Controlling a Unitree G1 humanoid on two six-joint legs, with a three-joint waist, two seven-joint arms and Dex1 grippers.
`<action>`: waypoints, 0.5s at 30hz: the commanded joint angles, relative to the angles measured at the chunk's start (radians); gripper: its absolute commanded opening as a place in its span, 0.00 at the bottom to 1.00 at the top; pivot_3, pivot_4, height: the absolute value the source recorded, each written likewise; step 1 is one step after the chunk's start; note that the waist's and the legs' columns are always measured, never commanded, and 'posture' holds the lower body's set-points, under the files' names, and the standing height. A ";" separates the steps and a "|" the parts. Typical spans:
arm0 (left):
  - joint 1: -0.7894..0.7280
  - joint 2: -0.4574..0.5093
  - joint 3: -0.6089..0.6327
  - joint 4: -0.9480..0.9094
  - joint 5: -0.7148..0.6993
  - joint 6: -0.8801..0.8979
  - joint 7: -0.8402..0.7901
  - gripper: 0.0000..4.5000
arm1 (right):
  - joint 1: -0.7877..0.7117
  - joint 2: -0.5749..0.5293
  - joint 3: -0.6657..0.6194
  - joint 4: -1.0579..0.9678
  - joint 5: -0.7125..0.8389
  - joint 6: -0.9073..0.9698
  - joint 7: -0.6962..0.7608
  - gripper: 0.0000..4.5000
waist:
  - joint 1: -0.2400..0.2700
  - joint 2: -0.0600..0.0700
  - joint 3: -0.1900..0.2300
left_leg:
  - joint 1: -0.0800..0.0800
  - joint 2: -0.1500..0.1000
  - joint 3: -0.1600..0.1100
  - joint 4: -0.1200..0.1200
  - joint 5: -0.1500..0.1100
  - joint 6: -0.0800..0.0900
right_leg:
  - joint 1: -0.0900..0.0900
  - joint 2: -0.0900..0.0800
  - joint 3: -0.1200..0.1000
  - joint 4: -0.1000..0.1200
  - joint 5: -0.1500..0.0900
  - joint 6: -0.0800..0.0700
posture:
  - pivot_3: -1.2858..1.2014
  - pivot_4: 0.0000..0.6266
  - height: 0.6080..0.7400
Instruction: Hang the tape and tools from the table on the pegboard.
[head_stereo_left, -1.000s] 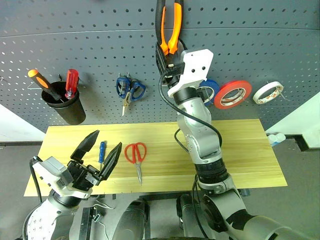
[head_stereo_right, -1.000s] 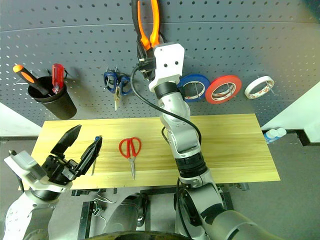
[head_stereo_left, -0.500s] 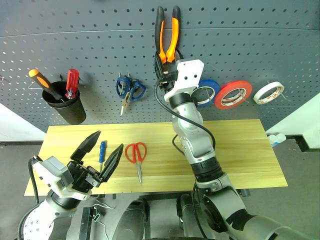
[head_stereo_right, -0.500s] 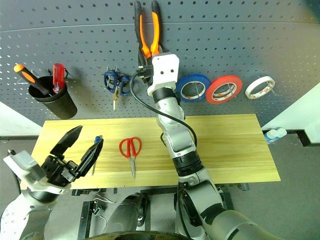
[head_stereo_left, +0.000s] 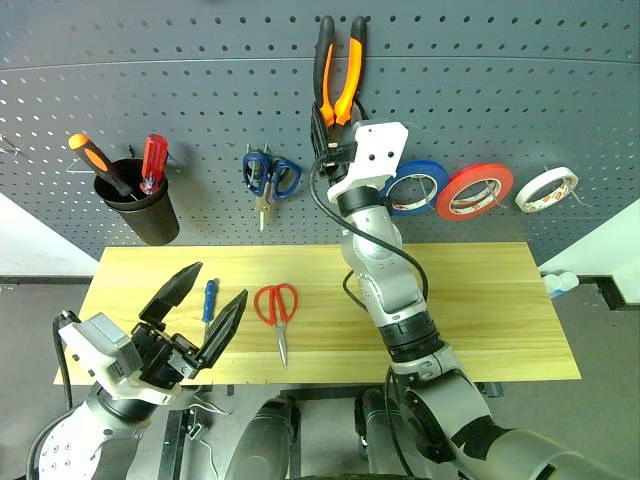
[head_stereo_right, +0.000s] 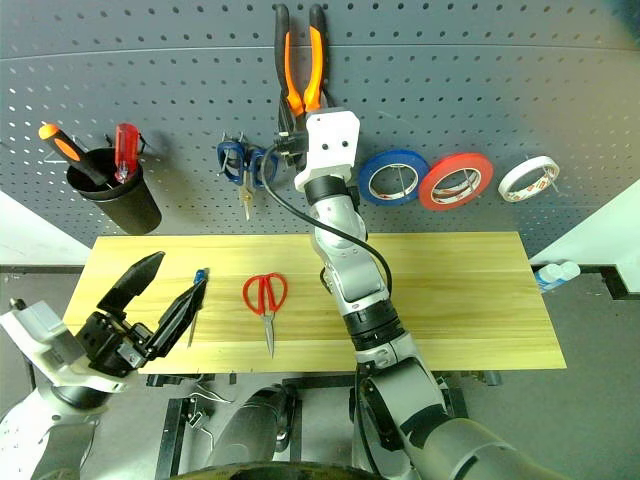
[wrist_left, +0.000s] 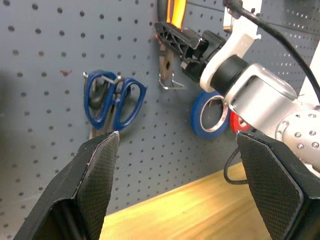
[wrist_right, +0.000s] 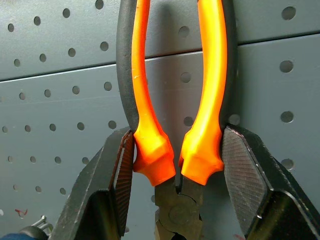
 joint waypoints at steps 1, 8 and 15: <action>0.017 0.006 0.027 -0.050 -0.020 -0.004 0.005 0.87 | -0.045 0.106 0.011 -0.034 0.015 -0.022 -0.006 0.49 | 0.000 0.000 0.000 | 0.000 0.000 0.000 0.000 0.000 0.000 | 0.000 0.000 0.000 0.000 0.000 0.000 | 0.58 0.39 0.87; 0.031 0.012 0.032 -0.062 -0.031 -0.002 0.003 0.87 | -0.032 0.095 0.016 -0.040 0.020 -0.015 -0.014 0.49 | 0.000 0.001 0.002 | 0.000 0.000 0.000 0.000 0.000 0.000 | 0.000 0.000 0.000 0.000 0.000 0.000 | 0.58 0.40 0.87; 0.033 0.016 0.035 -0.061 -0.038 0.000 -0.002 0.87 | -0.022 0.080 0.016 -0.040 0.012 -0.012 -0.022 0.49 | 0.000 0.001 0.003 | 0.000 0.000 0.000 -0.001 0.000 0.000 | 0.000 0.000 0.000 -0.001 0.000 0.000 | 0.58 0.40 0.87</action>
